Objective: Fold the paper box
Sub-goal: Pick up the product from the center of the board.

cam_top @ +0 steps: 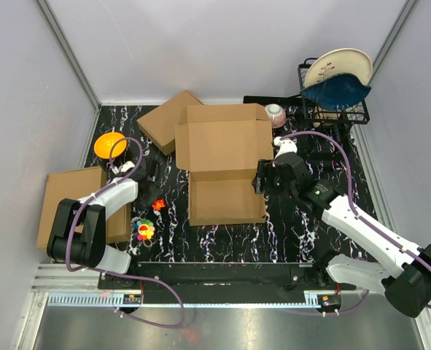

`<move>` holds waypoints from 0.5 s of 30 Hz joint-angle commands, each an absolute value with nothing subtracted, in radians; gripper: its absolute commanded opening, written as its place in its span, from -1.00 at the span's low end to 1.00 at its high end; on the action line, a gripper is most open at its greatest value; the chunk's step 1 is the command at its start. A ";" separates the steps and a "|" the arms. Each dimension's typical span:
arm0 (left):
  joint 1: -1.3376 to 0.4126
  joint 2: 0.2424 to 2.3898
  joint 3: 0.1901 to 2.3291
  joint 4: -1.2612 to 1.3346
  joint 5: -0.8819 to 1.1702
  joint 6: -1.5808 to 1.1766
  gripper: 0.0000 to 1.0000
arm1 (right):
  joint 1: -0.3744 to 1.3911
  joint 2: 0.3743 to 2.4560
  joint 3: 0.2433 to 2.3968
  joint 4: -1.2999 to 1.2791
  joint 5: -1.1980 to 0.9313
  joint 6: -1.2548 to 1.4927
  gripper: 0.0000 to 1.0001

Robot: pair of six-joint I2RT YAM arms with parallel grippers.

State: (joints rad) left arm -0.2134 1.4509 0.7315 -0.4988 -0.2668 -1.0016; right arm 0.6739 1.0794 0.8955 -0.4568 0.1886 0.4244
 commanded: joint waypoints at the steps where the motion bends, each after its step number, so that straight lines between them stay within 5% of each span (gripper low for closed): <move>1: -0.239 1.471 0.667 -0.621 -0.216 -0.965 -0.07 | 0.675 1.057 0.899 -0.417 0.176 0.416 0.42; 6: -0.250 1.465 0.660 -0.637 -0.216 -0.943 -0.22 | 0.673 1.040 0.893 -0.423 0.181 0.417 0.42; 15: -0.252 1.430 0.653 -0.637 -0.207 -0.942 -0.85 | 0.673 1.025 0.893 -0.428 0.181 0.419 0.42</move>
State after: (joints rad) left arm -0.2459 1.4189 0.7071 -0.5255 -0.2577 -0.9478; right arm 0.6739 1.0462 0.8948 -0.4561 0.1886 0.4248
